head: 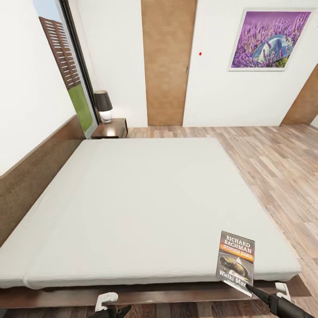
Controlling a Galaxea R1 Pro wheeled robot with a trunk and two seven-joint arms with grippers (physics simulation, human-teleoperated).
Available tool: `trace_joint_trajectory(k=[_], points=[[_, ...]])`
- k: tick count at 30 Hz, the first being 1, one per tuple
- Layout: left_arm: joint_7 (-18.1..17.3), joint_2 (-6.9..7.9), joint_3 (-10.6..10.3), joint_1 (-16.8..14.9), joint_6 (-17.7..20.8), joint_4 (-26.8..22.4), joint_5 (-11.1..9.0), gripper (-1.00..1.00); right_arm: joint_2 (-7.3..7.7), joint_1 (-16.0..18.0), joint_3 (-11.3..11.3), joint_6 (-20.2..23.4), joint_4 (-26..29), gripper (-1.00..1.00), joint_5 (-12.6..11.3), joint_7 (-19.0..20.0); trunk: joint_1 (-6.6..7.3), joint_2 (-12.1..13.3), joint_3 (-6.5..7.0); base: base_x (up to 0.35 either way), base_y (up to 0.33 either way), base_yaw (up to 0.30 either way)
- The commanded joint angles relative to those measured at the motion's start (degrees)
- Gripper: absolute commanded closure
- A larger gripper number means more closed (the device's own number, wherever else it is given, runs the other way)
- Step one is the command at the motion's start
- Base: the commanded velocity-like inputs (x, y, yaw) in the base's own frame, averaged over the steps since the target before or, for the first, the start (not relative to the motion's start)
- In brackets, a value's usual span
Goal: In the bedroom, move the book from the bed onto either nightstand, and place the two sandals side by side next to the bed.
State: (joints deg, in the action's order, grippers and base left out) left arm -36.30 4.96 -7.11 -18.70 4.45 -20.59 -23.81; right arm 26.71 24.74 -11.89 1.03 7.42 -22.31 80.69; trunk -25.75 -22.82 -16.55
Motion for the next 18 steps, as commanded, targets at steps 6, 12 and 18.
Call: trace_joint_trajectory(k=[6, 12, 18], points=[[-0.1, 0.05, -0.3, 0.0, 0.5, -0.1, -0.6, -1.0, 0.0, 0.0, -0.2, 0.1, 0.0, 1.0, 0.1, 0.2, -0.03, -0.1, 0.46, 0.0, 0.0, 0.0], [-0.1, 0.05, -0.3, 0.0, 0.5, -0.1, -0.6, -1.0, 0.0, 0.0, -0.2, 0.1, 0.0, 1.0, 0.1, 0.2, -0.03, -0.1, 1.02, 0.0, 0.0, 0.0], [-0.1, 0.05, -0.3, 0.0, 0.5, -0.1, -0.6, -1.0, 0.0, 0.0, -0.2, 0.1, 0.0, 1.0, 0.1, 0.2, -0.03, -0.1, 1.57, 0.0, 0.0, 0.0]])
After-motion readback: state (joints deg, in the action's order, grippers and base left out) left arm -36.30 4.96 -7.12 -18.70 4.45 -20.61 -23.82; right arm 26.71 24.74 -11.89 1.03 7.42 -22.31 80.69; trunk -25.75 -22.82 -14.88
